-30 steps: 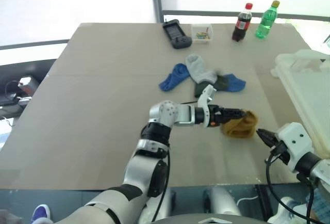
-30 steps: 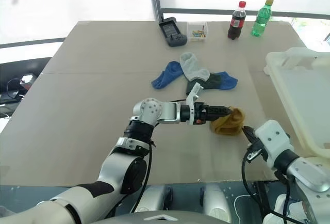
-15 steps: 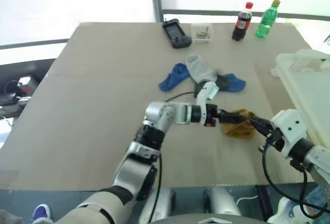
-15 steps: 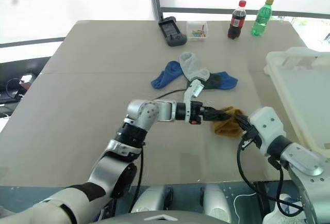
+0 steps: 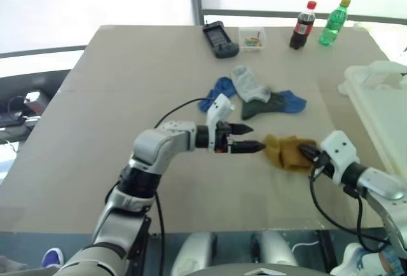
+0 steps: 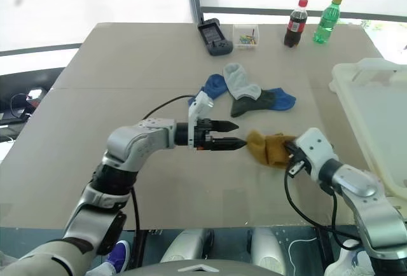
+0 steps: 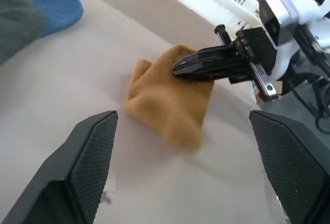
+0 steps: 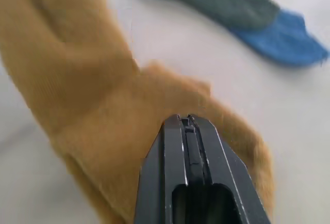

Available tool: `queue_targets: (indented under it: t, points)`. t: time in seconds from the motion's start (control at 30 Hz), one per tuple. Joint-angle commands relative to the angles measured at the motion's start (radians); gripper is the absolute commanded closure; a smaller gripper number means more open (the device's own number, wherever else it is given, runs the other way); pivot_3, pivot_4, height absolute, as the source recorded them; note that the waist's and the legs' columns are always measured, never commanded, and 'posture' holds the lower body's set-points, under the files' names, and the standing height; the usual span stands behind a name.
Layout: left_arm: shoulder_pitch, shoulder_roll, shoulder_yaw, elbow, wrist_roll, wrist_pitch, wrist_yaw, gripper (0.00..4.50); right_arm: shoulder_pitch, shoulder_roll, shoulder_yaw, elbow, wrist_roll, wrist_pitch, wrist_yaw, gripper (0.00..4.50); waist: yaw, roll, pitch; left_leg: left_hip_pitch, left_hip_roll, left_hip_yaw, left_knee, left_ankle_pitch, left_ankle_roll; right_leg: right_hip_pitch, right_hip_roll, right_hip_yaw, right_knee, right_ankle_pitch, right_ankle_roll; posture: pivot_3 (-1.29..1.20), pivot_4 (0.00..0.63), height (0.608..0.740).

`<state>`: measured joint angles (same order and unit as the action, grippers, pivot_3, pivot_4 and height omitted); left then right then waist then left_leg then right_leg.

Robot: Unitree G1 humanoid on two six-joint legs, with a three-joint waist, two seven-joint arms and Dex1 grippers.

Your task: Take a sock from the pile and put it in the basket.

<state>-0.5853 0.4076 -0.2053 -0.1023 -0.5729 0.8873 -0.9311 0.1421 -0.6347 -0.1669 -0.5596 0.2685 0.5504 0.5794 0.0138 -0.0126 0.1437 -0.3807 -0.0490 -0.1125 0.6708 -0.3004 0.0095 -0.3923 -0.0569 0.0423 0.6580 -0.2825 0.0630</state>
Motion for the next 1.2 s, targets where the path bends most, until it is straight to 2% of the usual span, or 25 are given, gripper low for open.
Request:
queue_targets:
  t: [0.03,0.1,0.17,0.33,0.43,0.67,0.8,0.93,0.97,1.0,1.03,1.07,1.13,1.17,1.2]
  points:
    - [0.030,0.014,0.008,-0.058,-0.011,-0.018,-0.012,0.12,-0.005,0.002,-0.147,-0.141,0.111,0.033,-0.002,4.50,-0.001,0.000,0.000,0.000,0.000,0.000,0.000,0.000,0.000,0.000,0.000,0.000,0.001,0.000,0.000,0.00,0.150,0.740]
    - [0.044,0.008,0.010,-0.047,-0.019,0.008,0.005,0.12,-0.017,0.002,-0.177,-0.183,0.174,0.077,-0.002,4.50,-0.002,0.000,0.000,0.000,0.000,0.000,0.000,0.000,0.000,0.000,0.000,0.000,0.001,0.000,0.000,0.00,0.150,0.740]
    - [0.041,-0.019,0.036,-0.031,-0.075,0.107,0.030,0.12,-0.024,-0.020,-0.149,-0.207,0.183,0.100,0.008,4.50,-0.002,0.000,0.000,0.001,0.001,0.000,0.000,0.000,0.000,0.000,0.001,0.000,0.001,0.000,0.000,0.00,0.150,0.740]
    - [0.013,-0.066,0.073,0.030,-0.110,0.240,0.108,0.12,-0.041,-0.024,-0.028,-0.145,0.092,0.053,-0.015,4.50,-0.002,0.000,0.000,0.001,0.000,0.000,0.001,0.000,0.001,0.001,0.003,-0.001,0.002,0.000,0.000,0.00,0.150,0.740]
    - [0.010,-0.065,0.085,0.029,-0.102,0.287,0.157,0.12,-0.043,-0.022,-0.009,-0.115,0.067,0.033,-0.018,4.50,-0.002,0.000,0.000,0.000,0.000,0.000,0.001,0.000,0.001,0.000,0.003,-0.001,0.002,0.000,0.000,0.00,0.150,0.740]
    - [0.025,-0.069,0.192,-0.013,-0.187,0.465,0.238,0.12,-0.008,-0.004,0.005,-0.091,0.039,-0.006,-0.022,4.50,-0.002,0.000,0.000,0.000,0.000,0.000,0.001,0.000,0.000,-0.001,0.003,0.000,0.003,0.000,0.000,0.00,0.150,0.740]
    - [0.028,-0.099,0.156,0.026,-0.157,0.462,0.275,0.12,0.004,0.004,0.009,-0.092,0.032,-0.015,-0.025,4.50,-0.001,0.000,0.000,0.000,0.000,0.000,0.002,0.000,0.000,0.000,0.003,0.000,0.003,0.000,0.000,0.00,0.150,0.740]
    - [0.010,-0.189,0.120,0.130,-0.118,0.413,0.306,0.12,0.015,0.007,-0.001,-0.094,0.029,-0.020,-0.023,4.50,0.002,-0.001,-0.001,0.000,-0.001,0.000,0.002,0.000,0.000,0.000,0.003,0.000,0.003,0.000,0.000,0.00,0.150,0.740]
    - [0.004,-0.206,0.119,0.151,-0.114,0.404,0.307,0.68,0.019,0.007,-0.004,-0.097,0.028,-0.020,-0.023,4.50,0.002,-0.001,-0.001,0.000,-0.001,0.000,0.003,0.000,0.000,0.000,0.003,-0.001,0.003,0.000,0.000,0.00,0.150,0.740]
    - [-0.002,-0.222,0.123,0.170,-0.113,0.396,0.306,1.00,0.025,0.008,-0.009,-0.102,0.029,-0.020,-0.025,4.50,0.000,-0.001,-0.001,0.001,-0.001,0.000,0.003,0.000,0.000,0.001,0.003,-0.001,0.003,0.000,0.000,0.00,0.150,0.740]
    - [-0.007,-0.234,0.128,0.184,-0.116,0.389,0.301,1.51,0.030,0.009,-0.013,-0.107,0.030,-0.019,-0.028,4.50,0.000,-0.001,-0.001,0.001,-0.001,0.000,0.003,0.000,0.000,0.001,0.003,0.000,0.003,0.000,0.000,0.00,0.150,0.740]
    - [-0.011,-0.245,0.140,0.192,-0.126,0.383,0.293,1.77,0.037,0.009,-0.020,-0.114,0.032,-0.017,-0.030,4.50,-0.001,-0.001,-0.001,0.001,-0.001,0.000,0.003,0.000,0.000,0.001,0.003,0.000,0.004,0.000,0.000,0.00,0.150,0.740]
    - [-0.018,-0.257,0.170,0.197,-0.155,0.383,0.275,2.82,0.051,0.011,-0.035,-0.126,0.035,-0.016,-0.036,4.50,-0.003,-0.001,-0.001,0.001,-0.001,0.000,0.003,0.000,0.000,0.000,0.003,0.000,0.004,0.000,0.000,0.00,0.150,0.740]
    - [-0.020,-0.259,0.188,0.186,-0.182,0.393,0.256,3.15,0.061,0.014,-0.045,-0.133,0.037,-0.015,-0.040,4.50,-0.003,-0.001,-0.001,0.000,-0.001,0.001,0.003,0.000,0.000,0.000,0.003,0.000,0.004,0.000,0.000,0.00,0.150,0.740]
    - [-0.026,-0.268,0.216,0.181,-0.213,0.408,0.248,3.66,0.069,0.016,-0.053,-0.139,0.039,-0.014,-0.044,4.50,-0.003,-0.001,-0.001,0.000,-0.001,0.001,0.003,0.000,0.000,0.000,0.003,0.000,0.004,0.000,0.000,0.00,0.150,0.740]
